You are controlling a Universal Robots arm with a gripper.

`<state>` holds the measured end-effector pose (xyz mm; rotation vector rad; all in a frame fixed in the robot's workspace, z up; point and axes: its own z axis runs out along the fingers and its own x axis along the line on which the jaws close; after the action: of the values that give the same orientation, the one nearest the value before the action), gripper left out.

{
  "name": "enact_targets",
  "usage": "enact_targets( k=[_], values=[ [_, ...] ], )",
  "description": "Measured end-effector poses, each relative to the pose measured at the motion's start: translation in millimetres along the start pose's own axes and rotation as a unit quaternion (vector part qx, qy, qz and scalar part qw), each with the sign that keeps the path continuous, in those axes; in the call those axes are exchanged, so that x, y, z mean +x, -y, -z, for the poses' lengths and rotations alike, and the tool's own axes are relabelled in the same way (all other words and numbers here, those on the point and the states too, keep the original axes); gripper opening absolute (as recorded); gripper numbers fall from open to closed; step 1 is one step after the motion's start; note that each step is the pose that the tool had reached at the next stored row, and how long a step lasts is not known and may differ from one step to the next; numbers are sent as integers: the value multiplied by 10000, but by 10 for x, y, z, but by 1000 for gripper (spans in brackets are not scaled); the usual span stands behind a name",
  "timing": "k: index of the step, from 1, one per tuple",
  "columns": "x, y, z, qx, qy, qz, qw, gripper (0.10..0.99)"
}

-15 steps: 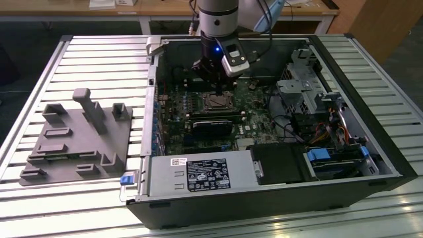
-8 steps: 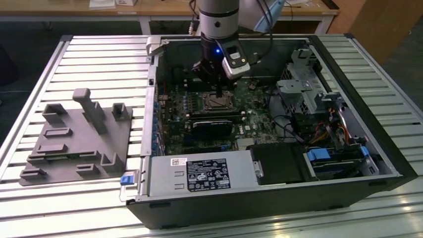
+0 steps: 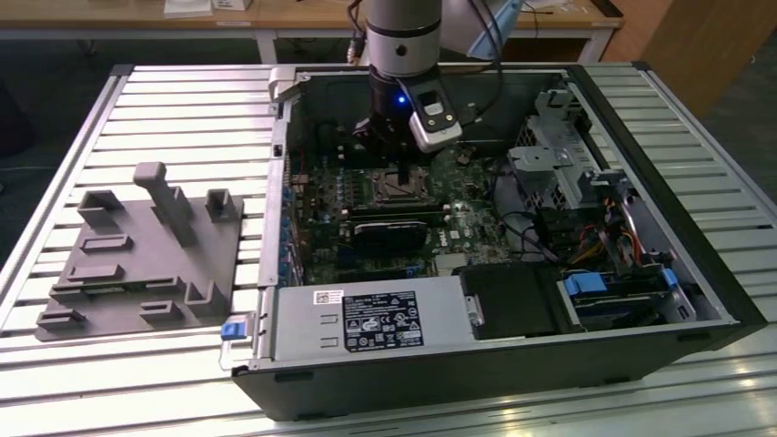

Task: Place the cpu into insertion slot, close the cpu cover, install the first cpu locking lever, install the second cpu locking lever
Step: 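Install the second cpu locking lever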

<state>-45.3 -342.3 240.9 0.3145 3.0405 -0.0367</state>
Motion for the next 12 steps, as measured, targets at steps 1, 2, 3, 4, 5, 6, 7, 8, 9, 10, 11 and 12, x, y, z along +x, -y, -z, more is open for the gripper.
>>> enact_targets(
  k=[1,2,3,4,5,6,7,8,9,10,11,12],
  values=[
    [-3,16,-1,-1,0,0,10000,106],
    [-7,33,-2,-1,0,0,10000,106],
    [-10,50,-2,-1,0,0,10000,106],
    [-14,68,-3,-1,0,0,10000,106],
    [-17,83,-3,0,0,0,10000,106],
    [-20,97,-4,-1,0,-1,10000,106],
    [-22,109,-5,-1,0,0,10000,106],
    [-22,120,-5,-1,0,0,10000,106],
    [-18,131,-6,-1,0,-1,10000,106],
    [-13,141,-6,-1,0,-1,10000,106],
    [-6,151,-7,-6,-1,-1,10000,106],
    [2,163,-9,-14,-2,-1,10000,106]
  ],
)
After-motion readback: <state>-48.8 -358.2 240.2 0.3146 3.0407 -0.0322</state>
